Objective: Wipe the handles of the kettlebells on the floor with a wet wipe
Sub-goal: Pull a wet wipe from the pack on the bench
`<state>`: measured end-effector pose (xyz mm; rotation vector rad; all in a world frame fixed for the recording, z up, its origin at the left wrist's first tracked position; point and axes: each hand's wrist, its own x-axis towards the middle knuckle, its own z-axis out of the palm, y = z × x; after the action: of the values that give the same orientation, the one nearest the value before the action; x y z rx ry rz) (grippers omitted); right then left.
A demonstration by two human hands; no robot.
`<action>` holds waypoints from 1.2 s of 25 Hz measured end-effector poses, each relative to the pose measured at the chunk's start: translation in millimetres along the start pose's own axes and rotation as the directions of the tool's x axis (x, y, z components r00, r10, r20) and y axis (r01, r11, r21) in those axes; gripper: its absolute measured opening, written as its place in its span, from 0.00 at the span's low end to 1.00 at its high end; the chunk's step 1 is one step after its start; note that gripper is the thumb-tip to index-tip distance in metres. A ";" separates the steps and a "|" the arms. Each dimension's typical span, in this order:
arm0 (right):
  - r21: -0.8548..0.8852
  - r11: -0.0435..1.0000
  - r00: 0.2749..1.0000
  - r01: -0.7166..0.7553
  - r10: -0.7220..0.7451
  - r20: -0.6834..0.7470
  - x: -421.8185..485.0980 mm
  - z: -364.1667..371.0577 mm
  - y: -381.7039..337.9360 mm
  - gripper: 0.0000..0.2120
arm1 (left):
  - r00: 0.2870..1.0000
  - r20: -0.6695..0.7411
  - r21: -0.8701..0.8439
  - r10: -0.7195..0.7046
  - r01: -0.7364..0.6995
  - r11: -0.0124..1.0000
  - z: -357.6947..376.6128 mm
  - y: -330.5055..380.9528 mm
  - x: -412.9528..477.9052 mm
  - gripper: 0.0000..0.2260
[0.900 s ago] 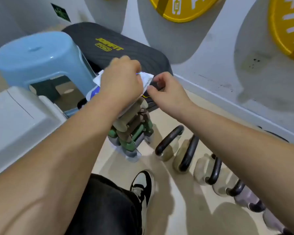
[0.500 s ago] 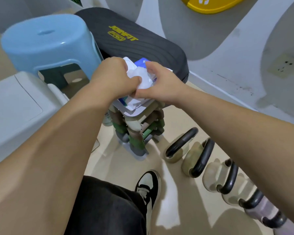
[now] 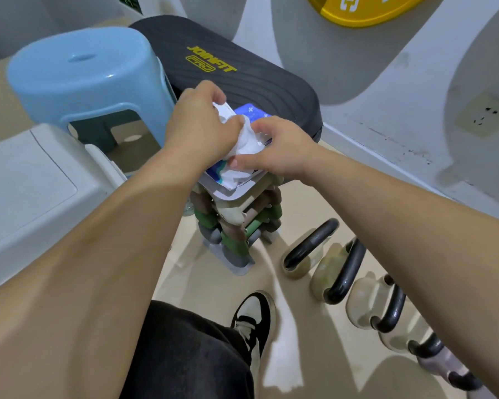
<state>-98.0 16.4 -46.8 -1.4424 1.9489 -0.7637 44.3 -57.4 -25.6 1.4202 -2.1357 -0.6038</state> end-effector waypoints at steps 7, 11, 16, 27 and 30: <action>0.182 0.980 0.993 -0.084 0.066 0.102 1.5 -14.9 12.8 0.19 | 0.990 0.131 0.093 0.057 -0.070 0.993 6.0 0.9 -3.6 0.04; 0.229 0.969 0.994 -0.088 0.071 0.080 0.7 -12.1 13.4 0.14 | 0.994 -0.064 0.072 0.090 -0.085 0.994 -0.3 15.6 -5.3 0.09; 0.297 0.952 0.996 -0.068 0.046 0.079 -5.1 -14.8 10.3 0.22 | 0.953 -0.301 -0.434 0.042 -0.176 0.883 -10.7 37.9 -7.0 0.06; 0.834 0.530 0.940 -0.155 0.338 -0.040 -68.2 -63.2 42.9 0.26 | 0.771 0.628 -0.596 0.106 0.389 0.702 39.4 83.6 -40.3 0.18; 0.837 0.522 0.894 -0.164 0.437 -0.098 -91.6 -76.6 65.9 0.23 | 0.666 0.720 -0.563 0.195 0.398 0.724 58.1 103.3 -50.5 0.32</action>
<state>-174.3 128.6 -34.0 -0.3968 1.5820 -1.5159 -48.4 31.5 -15.9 0.9099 -1.9387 -2.1029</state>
